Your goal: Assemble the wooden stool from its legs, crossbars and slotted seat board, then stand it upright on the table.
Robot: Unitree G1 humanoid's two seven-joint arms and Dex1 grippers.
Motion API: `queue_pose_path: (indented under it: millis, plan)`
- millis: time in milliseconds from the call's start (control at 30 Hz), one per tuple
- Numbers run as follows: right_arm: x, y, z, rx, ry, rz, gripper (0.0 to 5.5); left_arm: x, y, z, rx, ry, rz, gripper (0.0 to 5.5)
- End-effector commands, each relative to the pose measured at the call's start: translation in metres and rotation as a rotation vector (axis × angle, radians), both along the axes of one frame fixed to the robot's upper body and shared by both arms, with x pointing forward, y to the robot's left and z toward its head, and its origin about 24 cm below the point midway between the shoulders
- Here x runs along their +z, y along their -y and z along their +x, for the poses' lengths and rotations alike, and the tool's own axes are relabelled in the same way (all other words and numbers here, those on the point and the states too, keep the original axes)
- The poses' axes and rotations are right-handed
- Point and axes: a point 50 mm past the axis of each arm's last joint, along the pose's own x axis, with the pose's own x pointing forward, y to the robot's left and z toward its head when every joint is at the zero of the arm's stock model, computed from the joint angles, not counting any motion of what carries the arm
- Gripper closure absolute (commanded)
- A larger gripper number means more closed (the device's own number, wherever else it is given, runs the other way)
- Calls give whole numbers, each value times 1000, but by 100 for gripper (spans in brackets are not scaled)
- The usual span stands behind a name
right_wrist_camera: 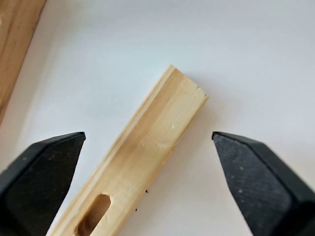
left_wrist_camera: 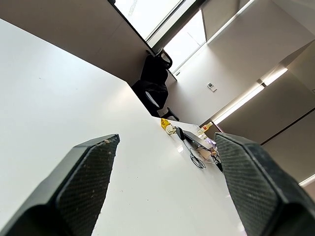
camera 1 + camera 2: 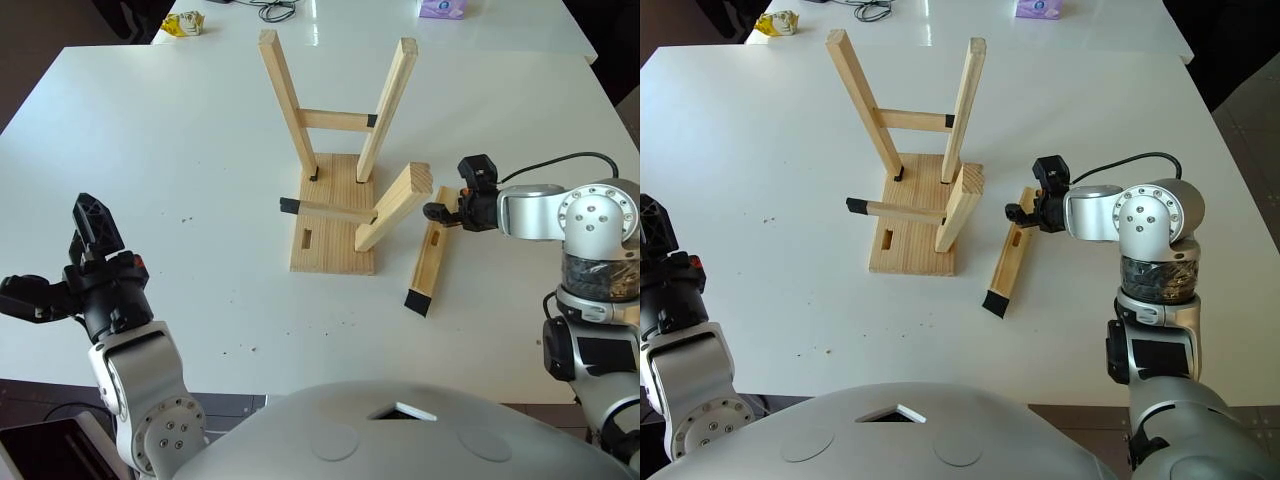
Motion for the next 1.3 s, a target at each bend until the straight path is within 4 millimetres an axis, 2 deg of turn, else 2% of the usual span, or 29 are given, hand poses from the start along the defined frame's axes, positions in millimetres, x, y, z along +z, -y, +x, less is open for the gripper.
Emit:
queue_pose_path:
  millis: [33,333,533,800,1300]
  plan:
    - [-10,-1,-7,-44,-35,5,74,2,1,0,-5,-4,0,191]
    - [-23,-5,-19,-139,-78,6,74,2,3,7,-31,8,2,191]
    - [-18,-5,-23,-40,-78,-63,74,1,6,6,-25,13,-12,191]
    - [-3,15,-30,69,-83,-118,74,-4,14,-2,-11,4,-49,191]
    - [17,7,-12,92,-24,45,74,-8,14,-2,3,7,-50,191]
